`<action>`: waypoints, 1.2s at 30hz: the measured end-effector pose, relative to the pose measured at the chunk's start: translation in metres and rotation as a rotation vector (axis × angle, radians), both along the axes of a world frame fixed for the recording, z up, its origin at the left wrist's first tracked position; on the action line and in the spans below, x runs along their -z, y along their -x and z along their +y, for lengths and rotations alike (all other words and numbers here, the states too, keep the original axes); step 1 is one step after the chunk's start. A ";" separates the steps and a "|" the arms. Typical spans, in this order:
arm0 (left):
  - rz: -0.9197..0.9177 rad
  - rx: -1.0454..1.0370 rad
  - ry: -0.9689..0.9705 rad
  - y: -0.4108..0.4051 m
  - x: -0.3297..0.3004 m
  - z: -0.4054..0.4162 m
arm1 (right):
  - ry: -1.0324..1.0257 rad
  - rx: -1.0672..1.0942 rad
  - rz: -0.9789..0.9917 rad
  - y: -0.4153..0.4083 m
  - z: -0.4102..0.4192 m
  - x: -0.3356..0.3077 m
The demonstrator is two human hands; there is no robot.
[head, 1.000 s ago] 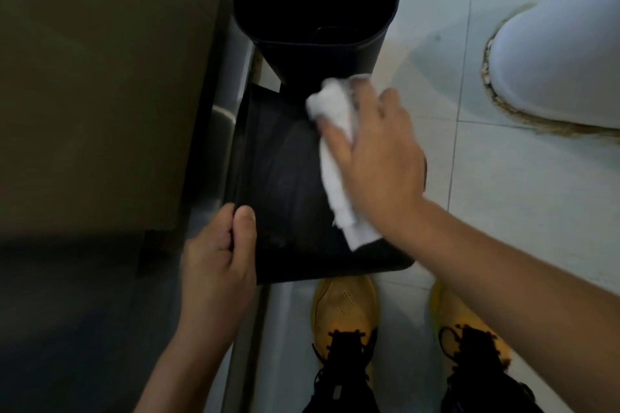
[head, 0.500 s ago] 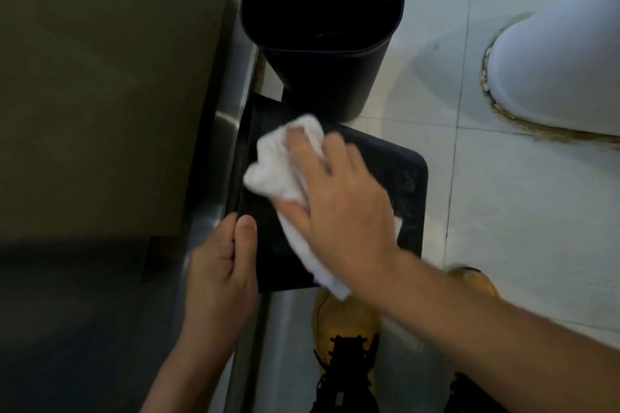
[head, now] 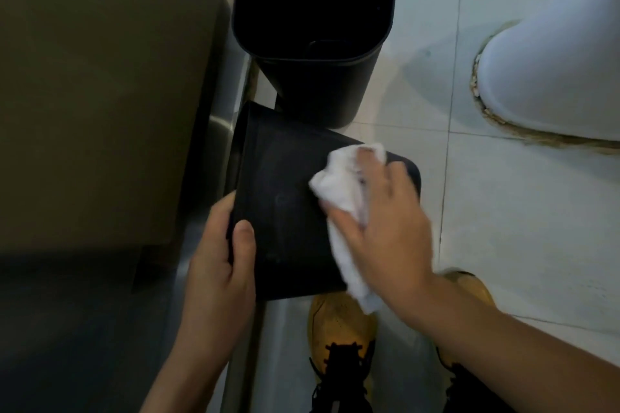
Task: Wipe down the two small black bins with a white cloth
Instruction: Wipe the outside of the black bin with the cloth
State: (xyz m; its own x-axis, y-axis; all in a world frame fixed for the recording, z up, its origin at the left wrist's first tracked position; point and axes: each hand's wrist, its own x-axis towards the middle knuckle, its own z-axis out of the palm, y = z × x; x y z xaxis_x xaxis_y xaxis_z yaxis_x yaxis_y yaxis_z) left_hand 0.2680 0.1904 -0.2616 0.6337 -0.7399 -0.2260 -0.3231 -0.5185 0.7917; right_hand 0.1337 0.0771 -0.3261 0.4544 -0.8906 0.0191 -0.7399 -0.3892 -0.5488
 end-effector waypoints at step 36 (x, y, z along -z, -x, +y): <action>-0.028 -0.089 0.080 0.004 0.007 0.007 | 0.165 -0.188 -0.253 -0.033 -0.013 -0.006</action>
